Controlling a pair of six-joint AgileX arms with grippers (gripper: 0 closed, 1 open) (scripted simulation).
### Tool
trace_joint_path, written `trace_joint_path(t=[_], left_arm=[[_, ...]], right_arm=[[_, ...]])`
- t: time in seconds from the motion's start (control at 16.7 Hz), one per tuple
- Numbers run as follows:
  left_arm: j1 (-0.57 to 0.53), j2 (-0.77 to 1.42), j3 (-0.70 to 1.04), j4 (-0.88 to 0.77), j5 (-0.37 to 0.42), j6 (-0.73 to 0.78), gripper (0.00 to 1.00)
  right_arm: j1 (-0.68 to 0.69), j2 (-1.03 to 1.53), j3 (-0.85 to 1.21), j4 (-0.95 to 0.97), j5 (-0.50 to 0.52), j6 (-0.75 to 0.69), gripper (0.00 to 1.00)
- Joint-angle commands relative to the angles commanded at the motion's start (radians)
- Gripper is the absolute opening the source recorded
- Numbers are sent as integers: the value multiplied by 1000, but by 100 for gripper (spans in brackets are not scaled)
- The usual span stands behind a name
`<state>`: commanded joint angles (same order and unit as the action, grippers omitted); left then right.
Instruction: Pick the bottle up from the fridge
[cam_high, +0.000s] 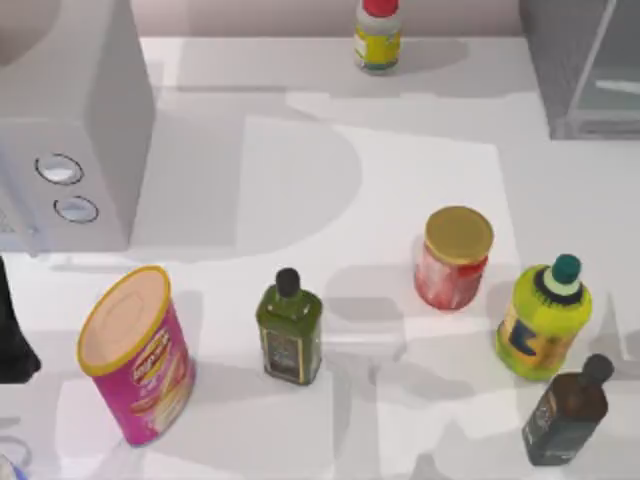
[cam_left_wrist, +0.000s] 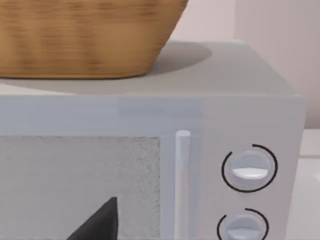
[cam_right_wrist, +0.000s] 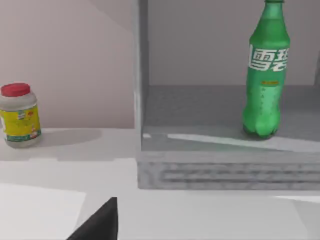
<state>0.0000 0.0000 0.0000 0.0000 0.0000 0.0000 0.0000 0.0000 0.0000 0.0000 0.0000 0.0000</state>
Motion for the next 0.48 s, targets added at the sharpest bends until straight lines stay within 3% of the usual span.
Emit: trace_joint_path(t=[0.24, 0.48], left_arm=[[0, 0, 0, 0, 0, 0, 100], [0, 0, 0, 0, 0, 0, 100]], right_arm=[[-6, -10, 8, 29, -18, 1, 100], [-42, 42, 53, 202, -107, 11, 100]])
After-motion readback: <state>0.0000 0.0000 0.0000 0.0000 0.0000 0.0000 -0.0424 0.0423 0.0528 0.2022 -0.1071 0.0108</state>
